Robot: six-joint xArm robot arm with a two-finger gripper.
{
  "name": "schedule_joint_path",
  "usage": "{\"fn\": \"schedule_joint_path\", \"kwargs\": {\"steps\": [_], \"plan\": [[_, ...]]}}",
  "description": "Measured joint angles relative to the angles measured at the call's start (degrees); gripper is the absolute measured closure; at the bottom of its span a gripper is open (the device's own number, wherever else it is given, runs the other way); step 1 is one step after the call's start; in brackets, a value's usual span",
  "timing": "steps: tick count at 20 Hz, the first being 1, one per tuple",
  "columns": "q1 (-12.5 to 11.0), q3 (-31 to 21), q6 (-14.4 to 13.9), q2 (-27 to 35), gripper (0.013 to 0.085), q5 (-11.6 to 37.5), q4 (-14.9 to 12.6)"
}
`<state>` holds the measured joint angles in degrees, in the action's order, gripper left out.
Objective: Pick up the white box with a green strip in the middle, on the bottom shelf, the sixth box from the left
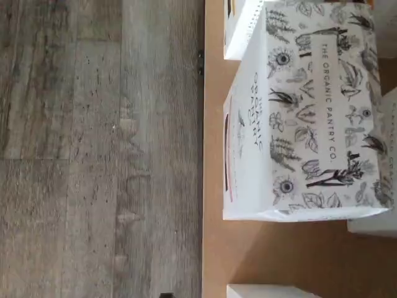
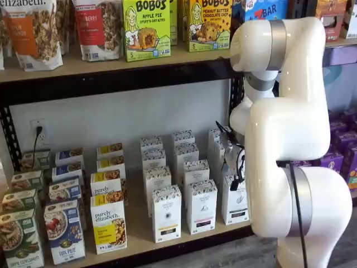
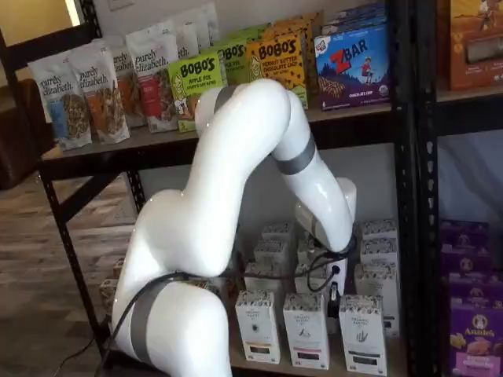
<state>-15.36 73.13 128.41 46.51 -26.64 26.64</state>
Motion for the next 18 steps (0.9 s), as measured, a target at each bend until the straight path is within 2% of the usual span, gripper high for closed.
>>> {"fn": "schedule_joint_path", "kwargs": {"steps": [1,2,3,5,11,18], "plan": [[0.0,0.0,-0.9,0.1,0.013,0.0,-1.0],[0.3,0.4,-4.2,0.4,0.013,0.2,-4.4],[0.7,0.8,-6.2,0.9,0.013,0.4,-6.5],[1.3,1.6,-8.0,1.7,0.013,0.5,-7.8],[1.9,4.4,-9.8,4.0,0.013,0.1,-9.1],[0.8,8.0,-9.5,6.6,0.013,-0.7,-9.8]]}}
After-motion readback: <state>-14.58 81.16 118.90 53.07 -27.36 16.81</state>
